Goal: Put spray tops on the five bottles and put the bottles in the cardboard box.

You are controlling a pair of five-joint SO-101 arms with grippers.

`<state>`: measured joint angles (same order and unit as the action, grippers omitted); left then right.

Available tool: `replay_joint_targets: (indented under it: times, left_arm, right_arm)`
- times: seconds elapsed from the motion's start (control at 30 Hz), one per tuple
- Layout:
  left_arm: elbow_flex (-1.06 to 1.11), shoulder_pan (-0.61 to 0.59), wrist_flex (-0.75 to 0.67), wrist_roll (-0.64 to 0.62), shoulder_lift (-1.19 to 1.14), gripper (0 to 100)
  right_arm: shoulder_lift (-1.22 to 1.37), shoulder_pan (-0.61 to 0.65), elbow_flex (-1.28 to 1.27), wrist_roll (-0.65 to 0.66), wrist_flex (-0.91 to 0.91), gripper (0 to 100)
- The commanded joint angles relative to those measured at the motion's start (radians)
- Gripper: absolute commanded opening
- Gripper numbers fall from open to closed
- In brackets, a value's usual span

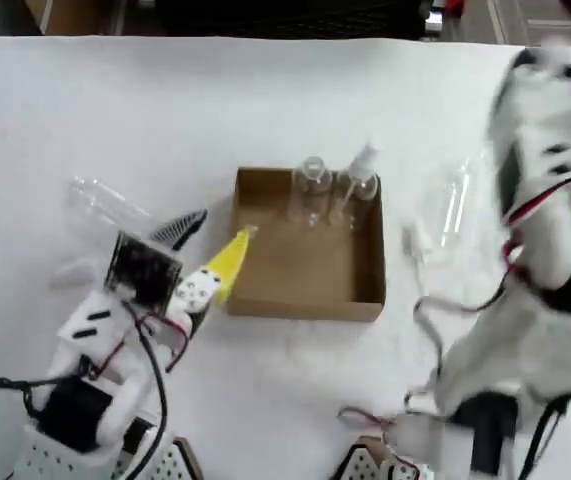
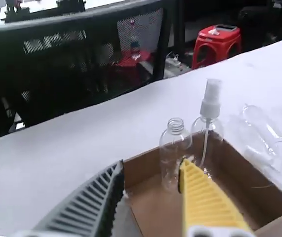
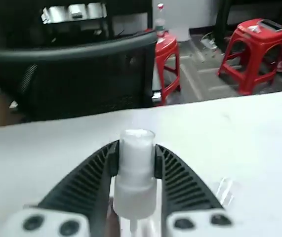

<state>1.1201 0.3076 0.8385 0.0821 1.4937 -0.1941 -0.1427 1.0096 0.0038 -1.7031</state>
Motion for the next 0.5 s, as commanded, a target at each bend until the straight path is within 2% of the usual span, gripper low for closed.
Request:
replay_joint_targets:
  times: [0.0, 0.1, 0.2, 0.33, 0.47]
  left_arm:
    - [-0.038, 0.042, -0.005, 0.008, 0.056, 20]
    - [-0.008, 0.041, -0.025, 0.006, 0.056, 24]
    - [0.002, 0.039, -0.028, 0.009, 0.056, 24]
    - [-0.003, 0.042, -0.025, 0.009, 0.059, 24]
    - [-0.003, 0.077, -0.025, 0.006, 0.059, 25]
  right_arm:
    - [-0.282, 0.183, -0.371, -0.032, 0.071, 1.6]
    - [-0.403, 0.280, -0.611, -0.034, 0.239, 1.6]
    - [-0.507, 0.343, -0.890, -0.034, 0.420, 1.6]
    - [-0.648, 0.400, -1.301, -0.035, 0.742, 1.6]
    - [-0.806, 0.507, -1.633, -0.035, 1.040, 1.6]
